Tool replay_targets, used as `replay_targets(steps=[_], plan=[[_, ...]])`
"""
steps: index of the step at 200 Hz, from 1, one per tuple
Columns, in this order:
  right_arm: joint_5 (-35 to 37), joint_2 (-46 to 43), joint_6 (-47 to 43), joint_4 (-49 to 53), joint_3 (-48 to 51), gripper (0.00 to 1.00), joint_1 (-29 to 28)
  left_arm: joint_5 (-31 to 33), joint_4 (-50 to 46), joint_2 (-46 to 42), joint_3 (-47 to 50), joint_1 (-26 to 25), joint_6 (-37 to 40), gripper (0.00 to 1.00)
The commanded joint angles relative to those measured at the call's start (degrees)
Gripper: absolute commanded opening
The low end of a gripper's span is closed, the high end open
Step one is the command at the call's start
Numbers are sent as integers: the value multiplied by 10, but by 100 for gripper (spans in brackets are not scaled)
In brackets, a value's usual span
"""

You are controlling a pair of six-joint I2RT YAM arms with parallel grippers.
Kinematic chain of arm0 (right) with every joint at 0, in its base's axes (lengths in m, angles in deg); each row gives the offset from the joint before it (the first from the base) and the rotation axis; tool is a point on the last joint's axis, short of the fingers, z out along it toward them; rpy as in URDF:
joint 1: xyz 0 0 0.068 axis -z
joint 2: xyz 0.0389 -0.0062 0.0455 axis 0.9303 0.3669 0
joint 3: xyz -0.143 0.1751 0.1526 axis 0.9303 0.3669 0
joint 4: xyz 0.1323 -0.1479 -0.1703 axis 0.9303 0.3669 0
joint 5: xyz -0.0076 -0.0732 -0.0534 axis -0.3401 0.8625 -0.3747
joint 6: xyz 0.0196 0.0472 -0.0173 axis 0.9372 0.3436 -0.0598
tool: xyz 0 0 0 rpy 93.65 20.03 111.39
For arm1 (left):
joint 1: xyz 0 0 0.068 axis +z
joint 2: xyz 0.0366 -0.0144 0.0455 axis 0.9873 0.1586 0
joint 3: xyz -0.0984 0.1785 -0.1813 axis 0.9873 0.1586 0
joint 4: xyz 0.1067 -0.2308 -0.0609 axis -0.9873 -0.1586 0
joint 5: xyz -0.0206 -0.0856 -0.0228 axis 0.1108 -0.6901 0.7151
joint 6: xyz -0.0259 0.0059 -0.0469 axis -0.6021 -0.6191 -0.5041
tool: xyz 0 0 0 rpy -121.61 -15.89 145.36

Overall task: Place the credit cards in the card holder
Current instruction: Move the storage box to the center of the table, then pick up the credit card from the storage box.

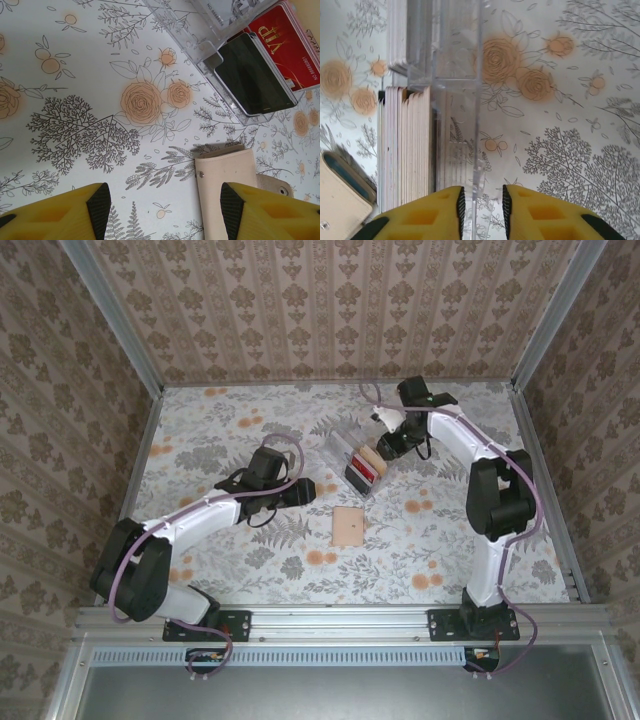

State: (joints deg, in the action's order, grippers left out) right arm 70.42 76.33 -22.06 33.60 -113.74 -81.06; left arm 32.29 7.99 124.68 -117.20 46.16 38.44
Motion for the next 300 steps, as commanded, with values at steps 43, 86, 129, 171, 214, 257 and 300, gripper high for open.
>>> replay_targets(steps=[43, 86, 129, 171, 214, 257, 300], plan=[[11, -85, 103, -1, 12, 49, -10, -7, 13, -14, 9, 6, -5, 64], [103, -76, 183, 1, 13, 49, -58, -29, 47, 11, -8, 6, -26, 66], [208, -64, 179, -7, 11, 47, -114, -45, 73, 38, -23, 6, -51, 70], [264, -37, 159, 3, -2, 48, -140, -49, 86, 49, -27, 6, -60, 71], [314, -9, 156, 7, -16, 48, -157, -55, 99, 59, -29, 6, -66, 74], [355, 8, 143, 8, -17, 49, -172, -68, 116, 73, -33, 6, -76, 74], [402, 22, 132, -1, -14, 49, -180, -73, 121, 79, -35, 7, -79, 74]])
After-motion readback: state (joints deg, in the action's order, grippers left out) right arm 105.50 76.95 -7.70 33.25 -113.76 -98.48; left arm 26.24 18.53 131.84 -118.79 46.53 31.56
